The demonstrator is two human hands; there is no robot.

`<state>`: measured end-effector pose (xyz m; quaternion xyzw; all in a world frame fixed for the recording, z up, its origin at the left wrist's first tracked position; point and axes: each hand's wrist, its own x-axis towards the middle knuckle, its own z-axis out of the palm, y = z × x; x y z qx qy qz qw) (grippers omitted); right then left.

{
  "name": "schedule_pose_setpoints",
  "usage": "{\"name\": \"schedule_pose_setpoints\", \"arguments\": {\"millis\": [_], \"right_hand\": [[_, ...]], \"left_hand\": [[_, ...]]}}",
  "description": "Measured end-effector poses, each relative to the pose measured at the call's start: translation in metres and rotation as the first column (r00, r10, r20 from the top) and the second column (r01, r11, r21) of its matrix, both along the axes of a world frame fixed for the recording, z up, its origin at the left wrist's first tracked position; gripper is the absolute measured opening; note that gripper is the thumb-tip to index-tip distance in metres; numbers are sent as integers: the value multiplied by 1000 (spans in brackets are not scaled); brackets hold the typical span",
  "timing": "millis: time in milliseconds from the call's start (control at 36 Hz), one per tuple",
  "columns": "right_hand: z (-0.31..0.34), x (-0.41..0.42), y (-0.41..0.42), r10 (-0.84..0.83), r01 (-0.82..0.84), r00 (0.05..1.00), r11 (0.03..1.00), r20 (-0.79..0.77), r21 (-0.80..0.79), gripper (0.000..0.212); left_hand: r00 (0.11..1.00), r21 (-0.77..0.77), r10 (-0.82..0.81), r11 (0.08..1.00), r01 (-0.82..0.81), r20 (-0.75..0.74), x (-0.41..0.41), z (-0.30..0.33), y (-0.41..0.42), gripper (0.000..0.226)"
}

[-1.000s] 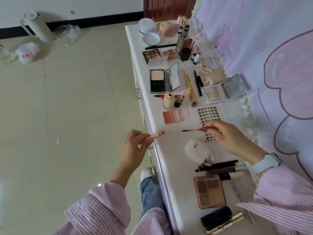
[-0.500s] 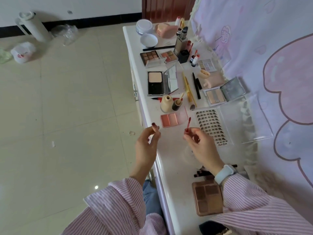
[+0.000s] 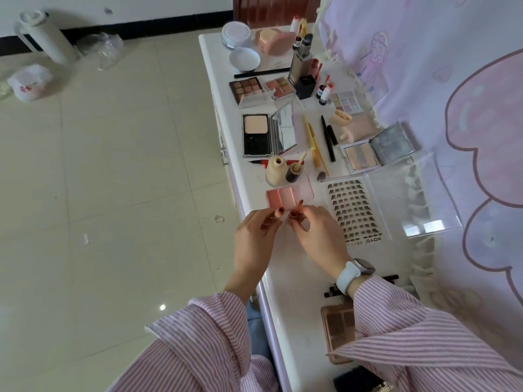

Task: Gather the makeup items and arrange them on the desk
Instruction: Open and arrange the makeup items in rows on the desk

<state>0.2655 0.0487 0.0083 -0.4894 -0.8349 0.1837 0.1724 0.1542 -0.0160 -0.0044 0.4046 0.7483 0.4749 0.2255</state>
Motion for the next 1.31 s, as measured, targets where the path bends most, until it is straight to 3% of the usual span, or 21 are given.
{"name": "schedule_pose_setpoints", "arguments": {"millis": [278, 750, 972, 1139, 1222, 1306], "right_hand": [[-11, 0, -1, -48, 48, 999, 999, -15, -19, 18], [-11, -1, -1, -55, 54, 998, 998, -14, -35, 22], [-4, 7, -5, -49, 46, 999, 991, -18, -122, 26], [9, 37, -18, 14, -16, 994, 1000, -105, -15, 17], [16, 59, -25, 48, -48, 999, 999, -22, -2, 32], [15, 78, -33, 63, -68, 972, 998, 225, 14, 48]], "left_hand": [[993, -84, -13, 996, 4, -113, -1, -11, -1, 12], [987, -55, 5, 998, -14, -158, 3, -14, -2, 13], [986, -82, -16, 997, 2, -169, 5, -13, -11, 27], [958, -141, -43, 990, 3, -282, 8, -23, -33, 38], [926, -254, -149, 965, 60, -346, 13, -23, -45, 47], [912, -359, -225, 929, 95, -342, 18, -23, -53, 56]]}}
